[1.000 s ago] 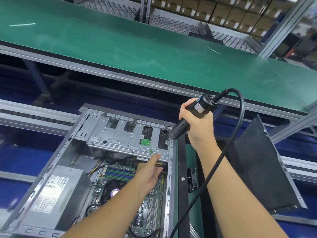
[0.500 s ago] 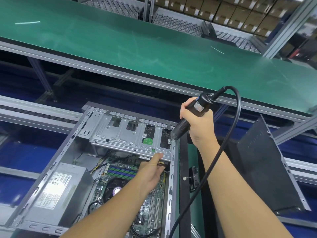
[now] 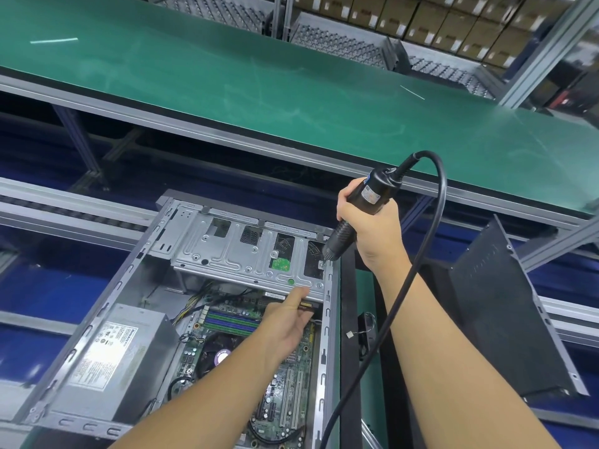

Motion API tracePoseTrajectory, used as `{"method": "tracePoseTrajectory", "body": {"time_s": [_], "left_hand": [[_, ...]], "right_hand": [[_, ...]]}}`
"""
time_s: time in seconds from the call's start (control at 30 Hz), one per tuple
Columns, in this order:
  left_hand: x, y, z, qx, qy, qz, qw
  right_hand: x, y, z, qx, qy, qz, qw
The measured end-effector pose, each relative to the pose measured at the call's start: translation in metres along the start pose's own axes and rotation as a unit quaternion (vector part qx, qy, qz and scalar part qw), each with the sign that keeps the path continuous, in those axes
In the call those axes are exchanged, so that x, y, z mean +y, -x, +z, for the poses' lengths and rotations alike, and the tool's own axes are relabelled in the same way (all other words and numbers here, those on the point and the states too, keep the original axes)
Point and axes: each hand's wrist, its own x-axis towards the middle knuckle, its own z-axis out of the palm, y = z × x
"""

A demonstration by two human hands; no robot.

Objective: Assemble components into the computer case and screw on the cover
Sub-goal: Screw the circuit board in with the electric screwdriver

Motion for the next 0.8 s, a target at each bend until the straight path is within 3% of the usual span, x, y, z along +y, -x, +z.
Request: {"method": "tracePoseTrajectory", "body": {"time_s": [0.5, 0.8], "left_hand": [[0.0024, 0.0039, 0.0012, -0.016, -0.006, -0.004, 1.0], [0.003, 0.006, 0.0022, -0.008, -0.014, -0.004, 1.0]], "right_hand": [[-0.0002, 0.0009, 0.0061, -0.004, 0.047, 0.019, 0.999], [-0.005, 0.0032, 0.0077, -0.006, 0.015, 0.028, 0.999]]}}
